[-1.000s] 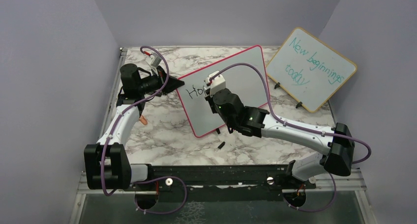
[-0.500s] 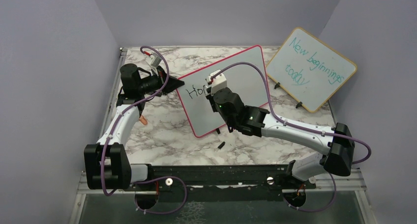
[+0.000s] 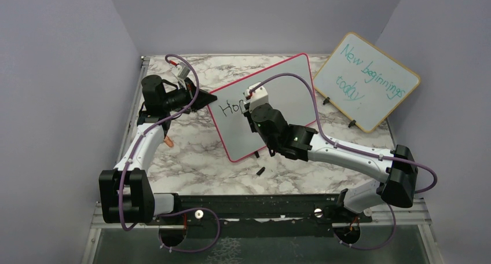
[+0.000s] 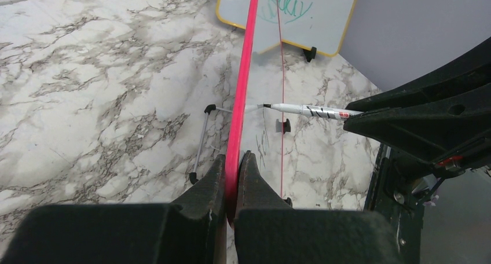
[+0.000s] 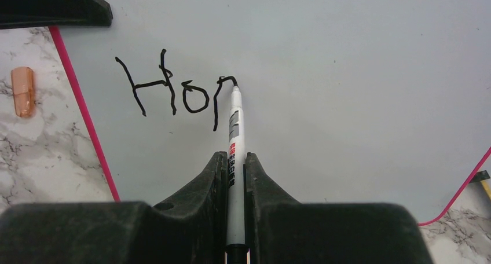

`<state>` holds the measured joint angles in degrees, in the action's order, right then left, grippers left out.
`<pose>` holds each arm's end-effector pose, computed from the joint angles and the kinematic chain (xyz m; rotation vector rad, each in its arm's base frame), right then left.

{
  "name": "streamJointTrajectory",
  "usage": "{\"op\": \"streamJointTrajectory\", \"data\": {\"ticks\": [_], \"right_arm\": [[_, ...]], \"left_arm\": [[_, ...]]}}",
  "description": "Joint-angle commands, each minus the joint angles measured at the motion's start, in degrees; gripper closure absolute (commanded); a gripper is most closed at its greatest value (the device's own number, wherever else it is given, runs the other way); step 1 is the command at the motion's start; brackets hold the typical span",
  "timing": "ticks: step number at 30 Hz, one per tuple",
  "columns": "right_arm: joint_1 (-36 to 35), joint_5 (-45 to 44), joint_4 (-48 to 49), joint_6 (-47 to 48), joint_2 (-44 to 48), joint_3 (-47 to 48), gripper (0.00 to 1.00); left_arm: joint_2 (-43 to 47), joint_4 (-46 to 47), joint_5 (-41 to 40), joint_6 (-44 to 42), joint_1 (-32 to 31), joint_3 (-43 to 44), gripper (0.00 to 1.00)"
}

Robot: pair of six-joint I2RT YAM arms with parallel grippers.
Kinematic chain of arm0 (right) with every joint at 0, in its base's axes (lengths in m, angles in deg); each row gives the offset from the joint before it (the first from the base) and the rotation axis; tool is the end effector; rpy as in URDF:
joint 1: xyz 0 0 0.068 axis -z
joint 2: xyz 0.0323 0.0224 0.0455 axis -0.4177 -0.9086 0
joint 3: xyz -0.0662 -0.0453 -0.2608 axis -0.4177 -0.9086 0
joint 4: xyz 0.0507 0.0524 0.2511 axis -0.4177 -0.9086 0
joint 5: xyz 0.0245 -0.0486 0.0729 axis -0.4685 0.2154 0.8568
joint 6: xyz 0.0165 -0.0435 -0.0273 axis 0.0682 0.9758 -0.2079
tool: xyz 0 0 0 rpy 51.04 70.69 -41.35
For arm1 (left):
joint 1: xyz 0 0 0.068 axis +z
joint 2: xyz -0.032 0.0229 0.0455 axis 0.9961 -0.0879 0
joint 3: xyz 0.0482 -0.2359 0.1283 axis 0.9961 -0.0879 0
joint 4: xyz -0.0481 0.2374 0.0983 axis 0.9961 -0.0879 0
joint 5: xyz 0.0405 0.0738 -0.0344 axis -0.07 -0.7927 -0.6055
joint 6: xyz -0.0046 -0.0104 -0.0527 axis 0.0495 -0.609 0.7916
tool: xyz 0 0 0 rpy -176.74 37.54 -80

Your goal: Write a sentence on the whiteboard

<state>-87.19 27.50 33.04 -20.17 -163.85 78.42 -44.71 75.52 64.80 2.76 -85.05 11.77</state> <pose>0.1742 0.2860 0.3343 -0.4656 1.8035 0.1768 0.2856 -0.0309 0.3070 0.5501 1.6949 -1.0755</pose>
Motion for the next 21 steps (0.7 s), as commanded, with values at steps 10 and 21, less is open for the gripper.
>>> {"op": "streamJointTrajectory", "data": {"ticks": [10,21], "right_arm": [[0.80,2.11,-5.53,-3.22,0.24,-0.46,0.99],[0.80,7.05,-5.69,-3.12,0.48,0.15,0.99]], "left_arm": [[-1.72,-6.36,-2.30,-8.77,-1.40,-1.79,1.00],[-1.73,-6.35,-2.31,-8.80,-1.40,-1.77,1.00]]}}
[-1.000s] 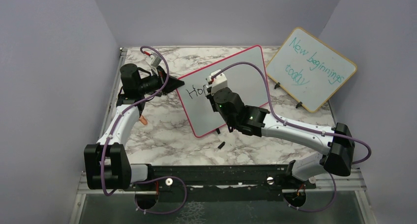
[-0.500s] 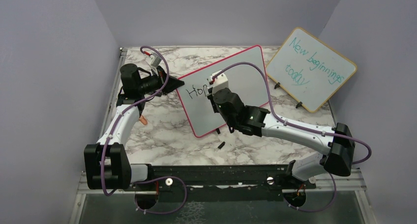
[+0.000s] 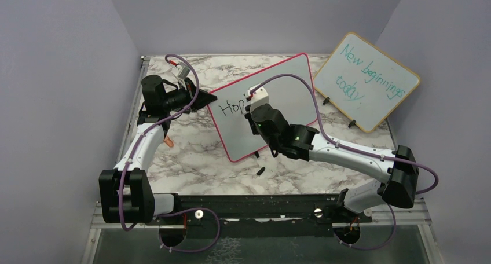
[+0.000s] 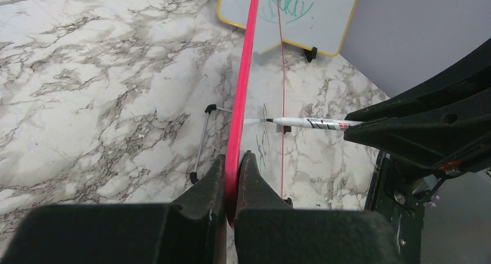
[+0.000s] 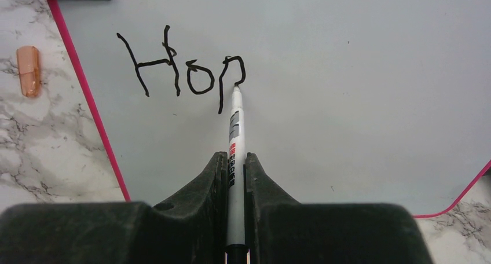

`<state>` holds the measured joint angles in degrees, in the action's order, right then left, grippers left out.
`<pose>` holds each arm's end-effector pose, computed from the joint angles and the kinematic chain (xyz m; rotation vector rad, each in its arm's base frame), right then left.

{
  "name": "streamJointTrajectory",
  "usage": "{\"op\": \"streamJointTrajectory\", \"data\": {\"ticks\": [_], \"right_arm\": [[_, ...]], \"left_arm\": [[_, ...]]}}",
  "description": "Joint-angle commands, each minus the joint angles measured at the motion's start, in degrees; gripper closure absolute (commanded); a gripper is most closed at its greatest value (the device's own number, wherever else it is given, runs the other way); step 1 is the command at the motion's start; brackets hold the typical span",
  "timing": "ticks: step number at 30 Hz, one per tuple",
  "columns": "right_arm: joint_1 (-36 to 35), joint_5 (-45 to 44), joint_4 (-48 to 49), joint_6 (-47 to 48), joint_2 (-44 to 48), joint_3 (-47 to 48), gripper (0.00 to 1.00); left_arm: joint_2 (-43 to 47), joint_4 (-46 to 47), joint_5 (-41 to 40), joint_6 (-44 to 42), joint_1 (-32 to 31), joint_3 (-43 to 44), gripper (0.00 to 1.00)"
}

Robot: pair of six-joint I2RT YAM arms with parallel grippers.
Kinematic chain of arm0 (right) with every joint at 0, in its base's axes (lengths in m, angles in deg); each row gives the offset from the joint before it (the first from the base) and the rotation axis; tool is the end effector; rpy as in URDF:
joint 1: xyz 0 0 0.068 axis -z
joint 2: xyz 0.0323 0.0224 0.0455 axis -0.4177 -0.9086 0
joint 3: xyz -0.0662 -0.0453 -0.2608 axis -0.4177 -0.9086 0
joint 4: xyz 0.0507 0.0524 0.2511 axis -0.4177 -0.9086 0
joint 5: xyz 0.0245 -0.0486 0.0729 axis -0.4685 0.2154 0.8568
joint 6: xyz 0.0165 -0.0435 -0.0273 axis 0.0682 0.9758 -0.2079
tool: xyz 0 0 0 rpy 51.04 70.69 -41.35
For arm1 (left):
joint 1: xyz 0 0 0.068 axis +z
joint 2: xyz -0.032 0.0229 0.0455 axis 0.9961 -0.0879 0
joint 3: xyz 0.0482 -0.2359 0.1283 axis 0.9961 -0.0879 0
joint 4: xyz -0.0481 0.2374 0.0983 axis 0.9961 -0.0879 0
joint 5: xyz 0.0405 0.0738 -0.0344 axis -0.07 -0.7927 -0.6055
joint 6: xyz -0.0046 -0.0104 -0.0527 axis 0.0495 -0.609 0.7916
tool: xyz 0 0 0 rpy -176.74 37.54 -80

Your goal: Write a sentence on the whiteboard

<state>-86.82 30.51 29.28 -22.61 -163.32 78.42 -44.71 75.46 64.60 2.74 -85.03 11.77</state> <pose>0.1730 0.2824 0.3306 -0.4931 1.8566 0.2099 0.2857 -0.0307 0.3068 0.5469 1.6965 -1.0725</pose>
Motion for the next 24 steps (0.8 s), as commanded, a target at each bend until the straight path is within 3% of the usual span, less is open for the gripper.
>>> {"op": "streamJointTrajectory", "data": {"ticks": [1,11,24], "right_arm": [[0.43,4.25,-1.95,-0.65,-0.05,0.15,0.99],[0.43,5.34,-1.47,-0.65,0.27,0.33,0.99],[1.05,0.04,-0.70,-0.13,4.91,-1.87,0.99]], "left_arm": [[-1.65,-6.31,-2.10,-8.74,-1.42,-1.72,1.00],[-1.65,-6.33,-2.18,-8.74,-1.42,-1.85,1.00],[-1.72,-6.67,-2.62,-9.08,-1.42,-1.77,1.00]]}}
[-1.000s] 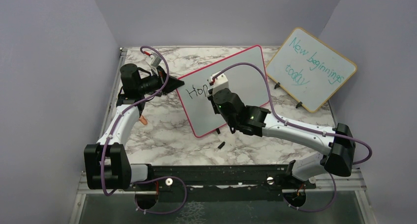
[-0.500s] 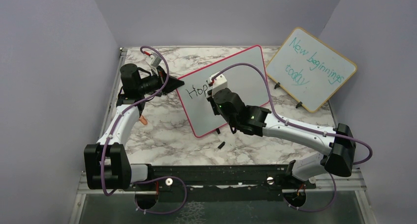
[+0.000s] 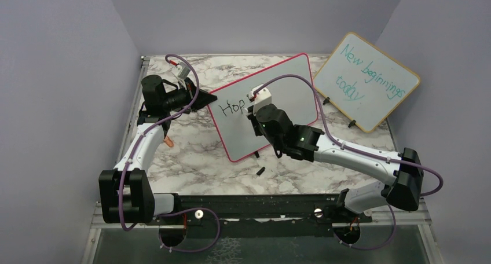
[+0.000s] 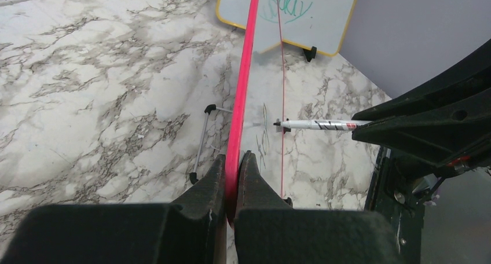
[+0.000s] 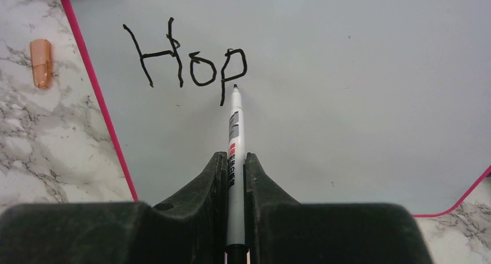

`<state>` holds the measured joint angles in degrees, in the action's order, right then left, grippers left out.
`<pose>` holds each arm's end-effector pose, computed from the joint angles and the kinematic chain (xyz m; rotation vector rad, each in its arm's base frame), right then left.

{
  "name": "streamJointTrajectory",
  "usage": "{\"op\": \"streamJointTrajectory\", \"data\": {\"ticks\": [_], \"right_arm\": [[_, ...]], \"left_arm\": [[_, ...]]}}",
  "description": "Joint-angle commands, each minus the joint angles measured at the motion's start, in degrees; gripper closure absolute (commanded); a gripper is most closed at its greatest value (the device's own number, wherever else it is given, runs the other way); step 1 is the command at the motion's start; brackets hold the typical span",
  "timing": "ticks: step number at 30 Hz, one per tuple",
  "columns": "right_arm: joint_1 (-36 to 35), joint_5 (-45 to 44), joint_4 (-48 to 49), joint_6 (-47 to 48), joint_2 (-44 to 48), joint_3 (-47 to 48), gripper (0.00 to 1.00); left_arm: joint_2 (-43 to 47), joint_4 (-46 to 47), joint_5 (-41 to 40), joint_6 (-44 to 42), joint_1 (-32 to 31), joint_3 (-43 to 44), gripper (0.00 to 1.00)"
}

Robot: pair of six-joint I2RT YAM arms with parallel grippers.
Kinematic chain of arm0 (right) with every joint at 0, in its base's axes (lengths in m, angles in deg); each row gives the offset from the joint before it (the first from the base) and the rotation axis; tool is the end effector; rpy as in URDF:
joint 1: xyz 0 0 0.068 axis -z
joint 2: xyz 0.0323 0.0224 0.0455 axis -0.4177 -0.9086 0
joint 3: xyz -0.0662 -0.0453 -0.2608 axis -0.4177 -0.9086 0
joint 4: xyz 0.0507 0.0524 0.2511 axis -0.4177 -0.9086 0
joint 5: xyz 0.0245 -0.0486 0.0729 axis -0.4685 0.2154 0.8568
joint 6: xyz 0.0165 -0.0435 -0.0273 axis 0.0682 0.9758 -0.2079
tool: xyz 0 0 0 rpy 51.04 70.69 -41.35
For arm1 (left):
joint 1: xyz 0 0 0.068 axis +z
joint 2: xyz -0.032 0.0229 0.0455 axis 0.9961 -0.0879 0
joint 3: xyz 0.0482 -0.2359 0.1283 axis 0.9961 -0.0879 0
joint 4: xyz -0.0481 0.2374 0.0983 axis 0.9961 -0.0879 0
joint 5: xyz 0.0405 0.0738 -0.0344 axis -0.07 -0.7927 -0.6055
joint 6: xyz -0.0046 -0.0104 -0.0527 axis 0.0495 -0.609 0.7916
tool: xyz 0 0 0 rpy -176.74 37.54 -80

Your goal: Write a sentence on the whiteboard

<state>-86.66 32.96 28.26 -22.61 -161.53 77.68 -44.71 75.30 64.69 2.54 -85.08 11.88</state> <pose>0.1692 0.2760 0.3337 -0.5205 1.8621 0.2466 0.2857 -0.0310 0.3072 0.5513 1.6953 -1.0723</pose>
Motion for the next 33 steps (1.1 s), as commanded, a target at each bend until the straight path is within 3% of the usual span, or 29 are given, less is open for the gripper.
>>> {"op": "streamJointTrajectory", "data": {"ticks": [1,33], "right_arm": [[1.16,-2.52,0.76,-0.08,3.57,-1.49,0.99],[3.44,3.06,5.26,-0.04,1.11,-1.30,0.99]], "left_arm": [[-1.72,-6.57,-2.71,-8.90,-1.37,-1.88,1.00],[-2.03,-6.97,-2.71,-9.18,-1.37,-1.70,1.00]]}}
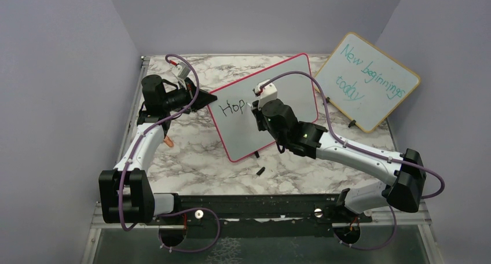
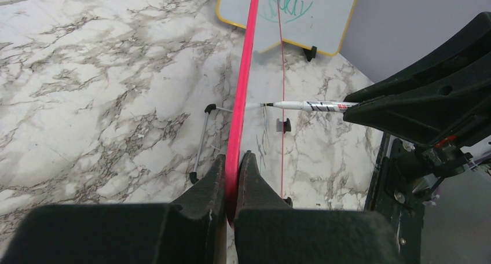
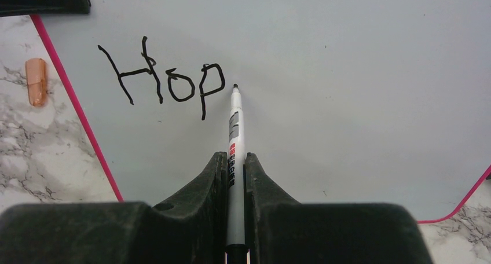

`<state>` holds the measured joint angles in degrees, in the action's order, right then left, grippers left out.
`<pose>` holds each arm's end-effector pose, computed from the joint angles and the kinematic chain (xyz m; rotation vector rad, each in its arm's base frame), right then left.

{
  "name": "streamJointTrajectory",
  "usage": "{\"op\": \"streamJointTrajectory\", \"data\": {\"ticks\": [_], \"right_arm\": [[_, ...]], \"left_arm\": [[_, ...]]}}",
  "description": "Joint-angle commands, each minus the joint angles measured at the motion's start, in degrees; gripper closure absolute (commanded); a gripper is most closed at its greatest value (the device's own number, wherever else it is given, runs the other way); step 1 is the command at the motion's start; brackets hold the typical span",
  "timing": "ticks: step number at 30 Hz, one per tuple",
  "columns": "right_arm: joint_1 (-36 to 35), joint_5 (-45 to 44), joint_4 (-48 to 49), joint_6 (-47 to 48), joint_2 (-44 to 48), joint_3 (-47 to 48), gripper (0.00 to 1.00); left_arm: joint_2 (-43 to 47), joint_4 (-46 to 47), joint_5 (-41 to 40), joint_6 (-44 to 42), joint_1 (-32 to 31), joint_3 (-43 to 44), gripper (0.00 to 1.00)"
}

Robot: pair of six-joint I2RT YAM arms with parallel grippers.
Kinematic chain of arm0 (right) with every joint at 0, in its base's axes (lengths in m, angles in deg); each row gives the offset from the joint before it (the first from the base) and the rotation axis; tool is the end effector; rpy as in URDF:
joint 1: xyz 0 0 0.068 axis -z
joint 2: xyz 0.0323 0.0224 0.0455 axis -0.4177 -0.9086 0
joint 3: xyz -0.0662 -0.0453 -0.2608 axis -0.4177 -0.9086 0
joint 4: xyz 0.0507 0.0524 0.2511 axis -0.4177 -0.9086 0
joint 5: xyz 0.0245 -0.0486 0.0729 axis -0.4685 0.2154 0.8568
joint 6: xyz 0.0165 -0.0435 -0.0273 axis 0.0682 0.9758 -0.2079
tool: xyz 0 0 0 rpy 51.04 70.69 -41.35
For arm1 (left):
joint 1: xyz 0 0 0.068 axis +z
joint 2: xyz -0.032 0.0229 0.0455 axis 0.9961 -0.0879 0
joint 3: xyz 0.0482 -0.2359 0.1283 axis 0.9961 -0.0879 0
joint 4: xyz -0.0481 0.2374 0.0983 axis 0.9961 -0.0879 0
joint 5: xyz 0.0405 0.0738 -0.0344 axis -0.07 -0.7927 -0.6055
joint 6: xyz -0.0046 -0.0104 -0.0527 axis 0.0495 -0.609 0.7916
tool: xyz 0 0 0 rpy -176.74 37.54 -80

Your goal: Write a sentence on the whiteboard

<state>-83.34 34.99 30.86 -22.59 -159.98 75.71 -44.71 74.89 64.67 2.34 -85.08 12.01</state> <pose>0.1815 0.2622 0.3339 -0.4697 1.8524 0.2642 0.2857 -0.0310 0.3074 0.5516 1.6981 -1.0717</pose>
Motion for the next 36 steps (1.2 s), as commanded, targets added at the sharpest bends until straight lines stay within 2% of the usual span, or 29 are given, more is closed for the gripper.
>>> {"op": "streamJointTrajectory", "data": {"ticks": [1,18,36], "right_arm": [[0.12,0.95,2.75,-0.01,-0.60,0.67,0.99],[0.95,-3.46,-0.53,0.47,-0.69,0.73,0.99],[1.96,-3.96,1.86,0.58,-0.77,0.31,0.99]], "left_arm": [[-1.99,-6.53,-2.69,-9.01,-1.37,-1.83,1.00],[-1.94,-6.56,-2.69,-9.10,-1.37,-1.83,1.00],[-1.98,-6.63,-2.46,-9.10,-1.37,-1.83,1.00]]}}
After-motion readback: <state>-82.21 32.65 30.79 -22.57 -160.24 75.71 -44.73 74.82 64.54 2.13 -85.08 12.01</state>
